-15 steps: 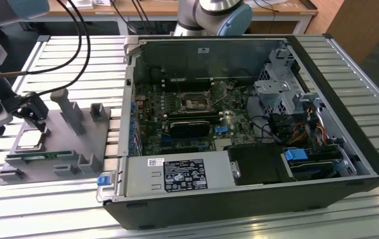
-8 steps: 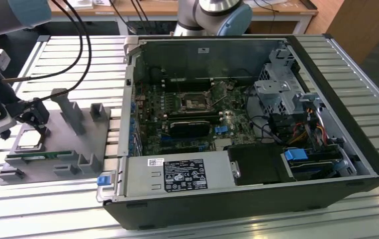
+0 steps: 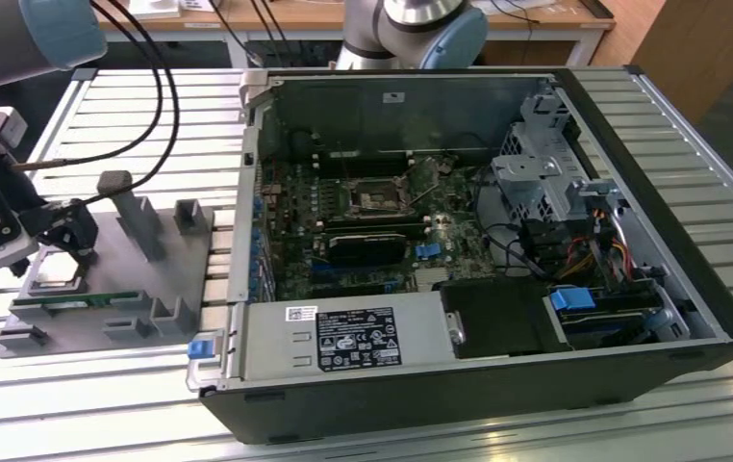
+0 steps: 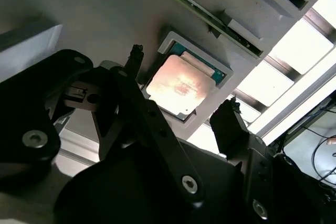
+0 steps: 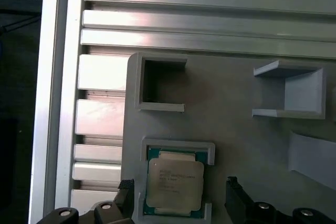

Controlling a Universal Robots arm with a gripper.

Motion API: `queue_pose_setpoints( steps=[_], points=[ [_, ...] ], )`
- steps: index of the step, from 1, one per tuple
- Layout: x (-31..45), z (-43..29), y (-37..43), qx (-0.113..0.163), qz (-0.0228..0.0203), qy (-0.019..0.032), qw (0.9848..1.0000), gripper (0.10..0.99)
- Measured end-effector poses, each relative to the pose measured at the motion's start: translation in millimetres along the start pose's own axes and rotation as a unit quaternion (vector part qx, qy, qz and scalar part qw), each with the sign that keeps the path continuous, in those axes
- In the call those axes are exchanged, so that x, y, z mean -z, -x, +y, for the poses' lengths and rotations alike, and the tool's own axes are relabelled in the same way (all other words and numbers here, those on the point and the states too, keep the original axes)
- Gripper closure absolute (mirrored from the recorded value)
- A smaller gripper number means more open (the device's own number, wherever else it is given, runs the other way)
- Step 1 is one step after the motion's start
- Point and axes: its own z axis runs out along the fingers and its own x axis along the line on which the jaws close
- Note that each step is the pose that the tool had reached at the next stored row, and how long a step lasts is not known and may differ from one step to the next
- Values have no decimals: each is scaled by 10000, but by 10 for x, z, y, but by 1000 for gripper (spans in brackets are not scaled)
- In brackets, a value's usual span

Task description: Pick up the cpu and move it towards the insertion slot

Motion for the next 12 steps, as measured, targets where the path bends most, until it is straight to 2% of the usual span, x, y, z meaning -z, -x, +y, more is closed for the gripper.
queue_pose_setpoints(
  steps=[1, 2, 12],
  points=[
    [-3, 5, 0, -2, 0, 0, 10000, 290],
    [-7, 10, 1, -2, -1, 0, 10000, 361],
    [-59, 24, -19, -72, -2, 0, 10000, 361]
  ],
)
